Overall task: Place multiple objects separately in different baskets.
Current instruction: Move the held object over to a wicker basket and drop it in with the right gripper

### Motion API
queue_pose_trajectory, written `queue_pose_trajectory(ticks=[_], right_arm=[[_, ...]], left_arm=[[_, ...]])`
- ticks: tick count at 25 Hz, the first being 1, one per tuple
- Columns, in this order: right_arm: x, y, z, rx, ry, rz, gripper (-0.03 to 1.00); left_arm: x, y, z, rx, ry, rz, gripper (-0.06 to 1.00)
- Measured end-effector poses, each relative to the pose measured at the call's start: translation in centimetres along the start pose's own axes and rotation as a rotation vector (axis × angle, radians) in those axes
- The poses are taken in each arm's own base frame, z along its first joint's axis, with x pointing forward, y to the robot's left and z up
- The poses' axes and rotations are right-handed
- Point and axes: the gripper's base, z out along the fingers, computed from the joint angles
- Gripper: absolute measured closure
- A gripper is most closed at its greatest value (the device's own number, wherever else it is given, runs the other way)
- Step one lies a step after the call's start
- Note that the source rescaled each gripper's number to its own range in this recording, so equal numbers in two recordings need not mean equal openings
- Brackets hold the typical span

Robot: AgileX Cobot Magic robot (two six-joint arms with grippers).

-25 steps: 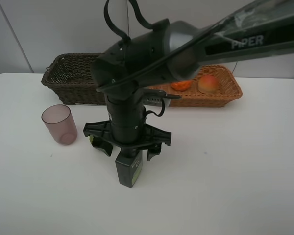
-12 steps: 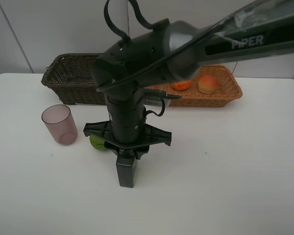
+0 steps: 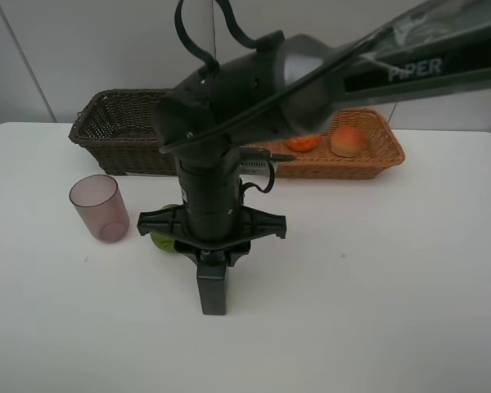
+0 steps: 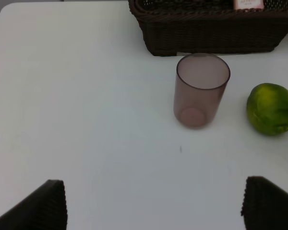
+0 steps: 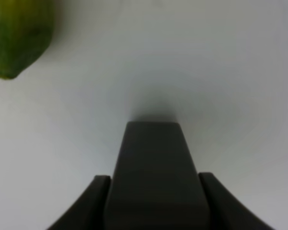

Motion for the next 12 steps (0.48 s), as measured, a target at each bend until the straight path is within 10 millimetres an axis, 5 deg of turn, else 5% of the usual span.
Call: queue_pose_trajectory(ticks=[6, 12], right_arm=[[-0.5, -1.0, -4.5, -0.072, -0.066, -0.302, 0.89], [-4.0, -2.9, -9.6, -0.082, -0.139, -0.52, 0.89]], left_arm=[[0.0, 0.0, 0.0, 0.0, 0.0, 0.0, -0.01], [0.0, 0.0, 0.0, 0.0, 0.0, 0.0, -0.01]])
